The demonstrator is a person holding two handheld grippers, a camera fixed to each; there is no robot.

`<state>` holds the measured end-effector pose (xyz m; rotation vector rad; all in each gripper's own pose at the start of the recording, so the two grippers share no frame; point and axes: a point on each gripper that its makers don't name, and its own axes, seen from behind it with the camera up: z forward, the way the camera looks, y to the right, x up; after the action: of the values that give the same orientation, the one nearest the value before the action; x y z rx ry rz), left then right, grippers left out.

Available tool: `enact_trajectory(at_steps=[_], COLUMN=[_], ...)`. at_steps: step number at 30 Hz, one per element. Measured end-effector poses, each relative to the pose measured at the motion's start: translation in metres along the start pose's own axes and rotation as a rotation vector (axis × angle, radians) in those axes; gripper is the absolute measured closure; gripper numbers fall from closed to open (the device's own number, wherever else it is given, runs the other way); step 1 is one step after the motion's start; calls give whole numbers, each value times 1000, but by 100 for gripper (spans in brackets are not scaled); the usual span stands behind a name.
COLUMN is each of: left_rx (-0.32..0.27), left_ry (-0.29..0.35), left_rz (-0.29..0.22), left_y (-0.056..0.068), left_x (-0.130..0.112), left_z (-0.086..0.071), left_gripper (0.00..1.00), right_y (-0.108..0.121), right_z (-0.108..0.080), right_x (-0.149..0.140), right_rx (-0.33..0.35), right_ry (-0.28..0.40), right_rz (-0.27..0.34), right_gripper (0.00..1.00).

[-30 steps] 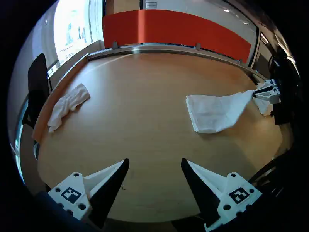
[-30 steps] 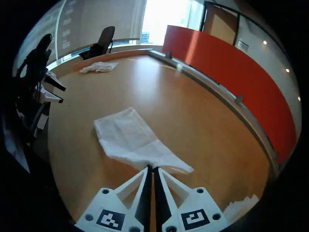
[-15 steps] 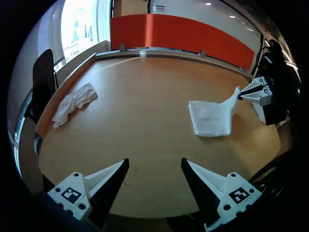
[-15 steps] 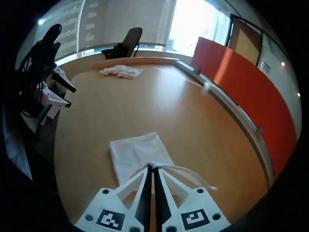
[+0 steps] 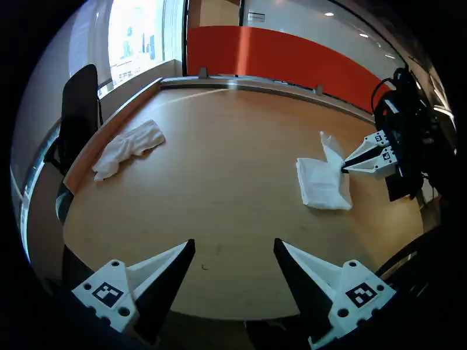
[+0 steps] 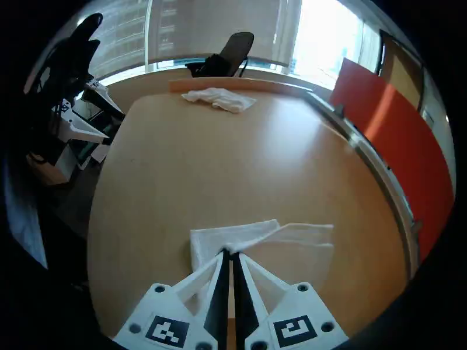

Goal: Fold towel

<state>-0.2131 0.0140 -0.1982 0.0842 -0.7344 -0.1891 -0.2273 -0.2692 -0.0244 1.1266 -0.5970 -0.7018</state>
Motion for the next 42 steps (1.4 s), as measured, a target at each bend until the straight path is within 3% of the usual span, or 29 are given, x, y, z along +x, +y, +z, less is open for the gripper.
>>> enact_trajectory(at_steps=[6,15,16,21,22,25,42], left_rx=[8,4,5,3,3,0,-9], left_ry=[0,-2,-2,1,1,2,7], left_rz=[-1,3,4,9,9,9,23], left_y=[-5,-5,-5,-4,-3,-2,2], left_x=[-1,-2,-2,0,0,1,5], left_z=[-2,-3,-3,-3,-3,-3,-2], left_gripper=[0,0,0,0,0,0,0], right_y=[-3,-4,-6,-11,-11,-11,-34], right_z=[16,14,14,13,13,12,5], right_x=[-7,-5,-5,-8,-9,-13,-75], right_rx=[15,19,22,32,24,-1,-73], right_ry=[-27,-17,-16,-14,-12,-7,-63], right_rz=[17,40,44,72,78,98,250], right_gripper=[97,91,86,37,31,26,25])
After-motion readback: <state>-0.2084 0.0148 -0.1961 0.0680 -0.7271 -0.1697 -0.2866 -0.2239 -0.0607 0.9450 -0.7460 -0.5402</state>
